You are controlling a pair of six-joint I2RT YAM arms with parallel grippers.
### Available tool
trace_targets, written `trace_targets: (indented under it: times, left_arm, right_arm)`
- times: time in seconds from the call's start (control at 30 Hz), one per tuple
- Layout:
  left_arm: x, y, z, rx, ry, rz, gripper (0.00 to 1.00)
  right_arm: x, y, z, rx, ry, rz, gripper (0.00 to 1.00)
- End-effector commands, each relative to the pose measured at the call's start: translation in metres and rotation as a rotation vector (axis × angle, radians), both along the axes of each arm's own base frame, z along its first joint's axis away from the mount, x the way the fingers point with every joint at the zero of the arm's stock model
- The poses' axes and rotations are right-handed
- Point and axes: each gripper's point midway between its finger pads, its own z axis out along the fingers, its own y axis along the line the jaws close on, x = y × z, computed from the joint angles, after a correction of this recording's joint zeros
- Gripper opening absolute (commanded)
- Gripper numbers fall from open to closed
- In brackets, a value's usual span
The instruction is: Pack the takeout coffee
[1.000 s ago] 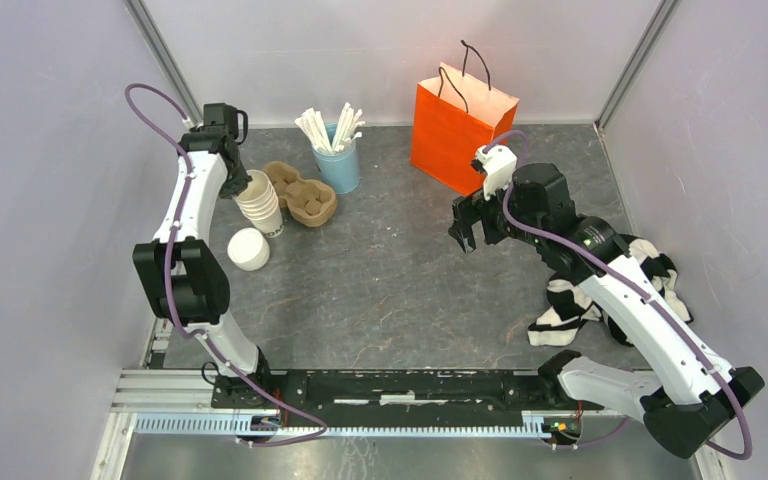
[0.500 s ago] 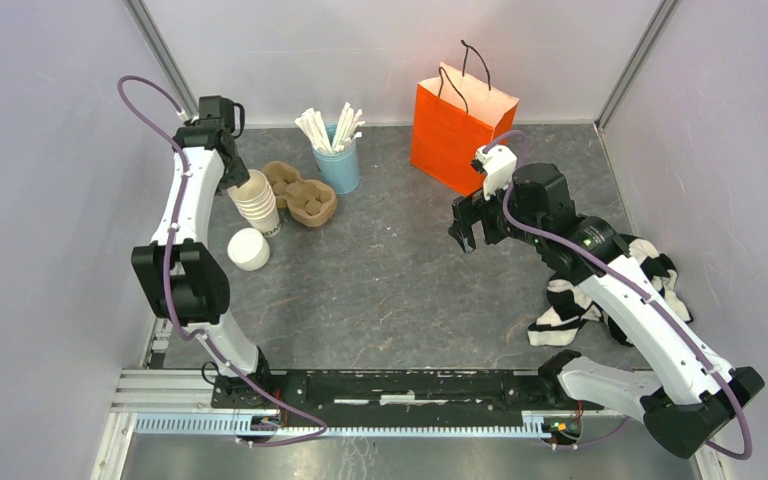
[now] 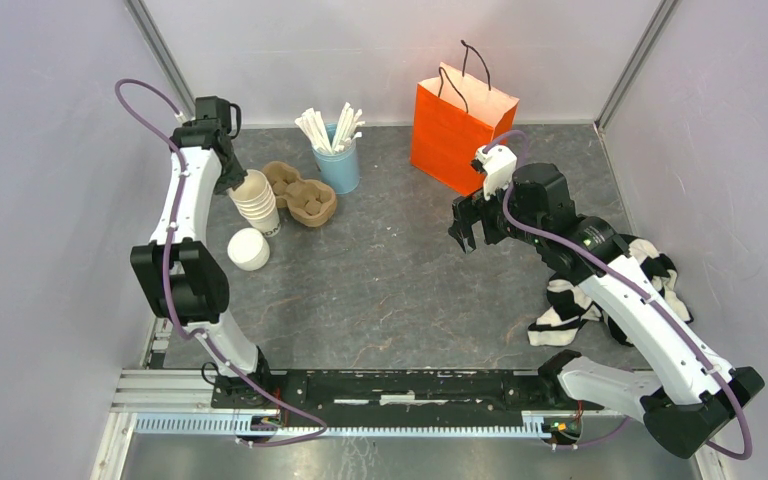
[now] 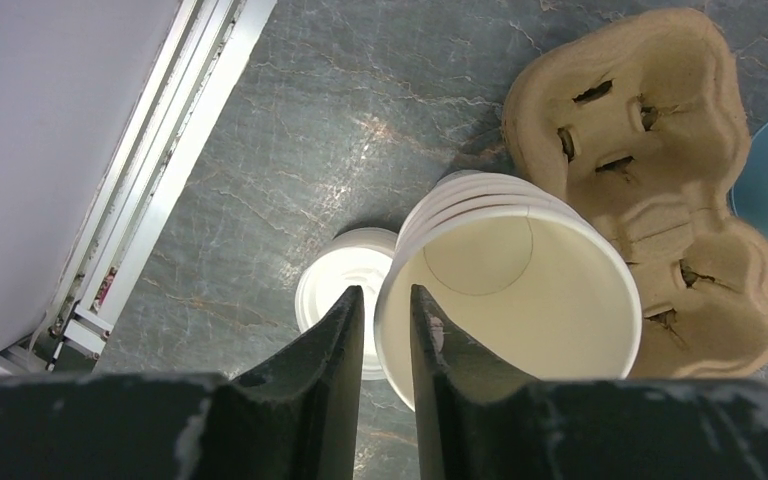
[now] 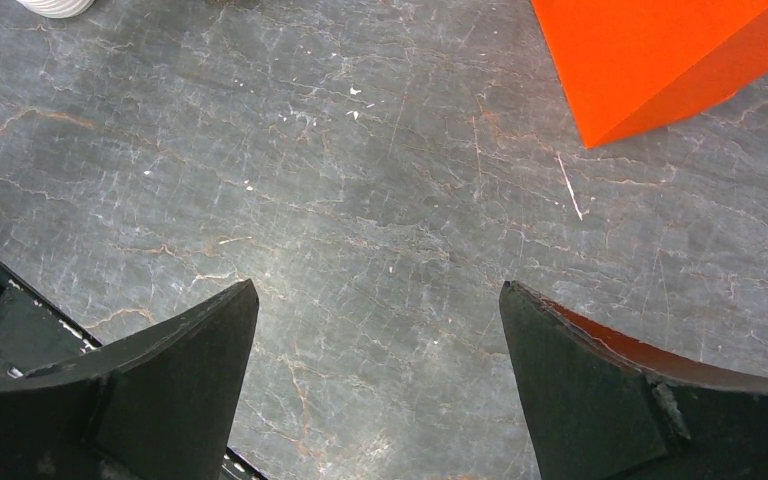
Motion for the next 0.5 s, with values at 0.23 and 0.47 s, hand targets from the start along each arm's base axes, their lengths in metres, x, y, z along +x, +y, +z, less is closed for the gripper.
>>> trace_targets:
  times: [0.23, 0.47]
  left_arm:
    - [0.0079, 0.0026, -0.0002, -0.023, -0.023, 0.000, 0.21]
    - [0.0078, 0.0024, 0.0014, -0.020, -0.026, -0.006, 0.12]
  right_arm:
    - [0.0055, 0.0019, 0.0135, 0.017, -0.050, 0.003, 0.98]
    - [0.0052, 0.0026, 0.0140, 0.019, -0.051, 0.006, 0.98]
